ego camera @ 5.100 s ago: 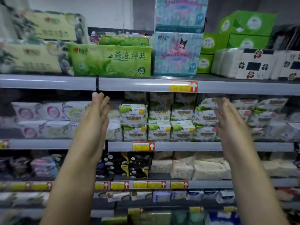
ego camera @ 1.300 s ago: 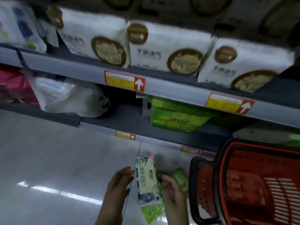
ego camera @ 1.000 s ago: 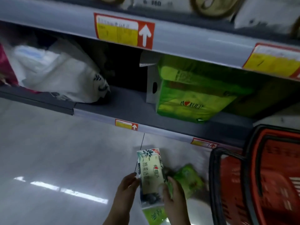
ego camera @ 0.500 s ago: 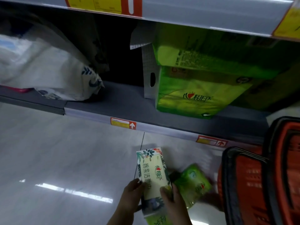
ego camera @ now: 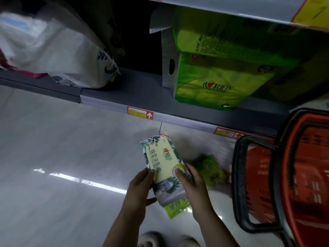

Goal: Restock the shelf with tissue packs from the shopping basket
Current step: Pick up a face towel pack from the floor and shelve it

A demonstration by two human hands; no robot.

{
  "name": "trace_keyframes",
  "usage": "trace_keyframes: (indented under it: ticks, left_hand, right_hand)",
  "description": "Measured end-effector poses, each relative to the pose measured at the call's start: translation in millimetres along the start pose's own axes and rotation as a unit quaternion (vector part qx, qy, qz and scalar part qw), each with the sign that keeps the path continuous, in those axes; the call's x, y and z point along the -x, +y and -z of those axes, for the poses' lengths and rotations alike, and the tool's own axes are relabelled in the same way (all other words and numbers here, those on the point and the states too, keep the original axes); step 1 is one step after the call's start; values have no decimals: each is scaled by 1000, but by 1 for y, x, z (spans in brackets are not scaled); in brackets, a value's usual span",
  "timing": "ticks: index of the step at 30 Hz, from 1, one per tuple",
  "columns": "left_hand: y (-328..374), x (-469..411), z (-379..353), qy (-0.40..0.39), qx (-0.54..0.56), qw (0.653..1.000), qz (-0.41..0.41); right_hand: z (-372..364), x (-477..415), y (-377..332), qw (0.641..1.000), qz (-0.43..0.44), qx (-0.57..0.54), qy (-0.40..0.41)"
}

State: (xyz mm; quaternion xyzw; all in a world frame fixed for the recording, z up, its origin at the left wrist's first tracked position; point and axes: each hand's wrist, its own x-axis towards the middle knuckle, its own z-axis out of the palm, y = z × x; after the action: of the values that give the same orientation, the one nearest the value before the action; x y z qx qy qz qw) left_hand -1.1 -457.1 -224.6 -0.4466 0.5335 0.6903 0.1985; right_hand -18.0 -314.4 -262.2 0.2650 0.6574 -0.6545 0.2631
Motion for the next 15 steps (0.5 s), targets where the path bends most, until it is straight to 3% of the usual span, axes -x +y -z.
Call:
trace_keyframes:
  ticks: [10, 15]
  left_hand:
    - [38, 71, 18, 30, 24, 999, -14]
    - [76, 108, 30, -20, 58, 998, -17]
  right_hand:
    - [-4, 72, -64, 998, 33, -42, -29]
    - [-5, 115, -108, 996, 41, -74, -30]
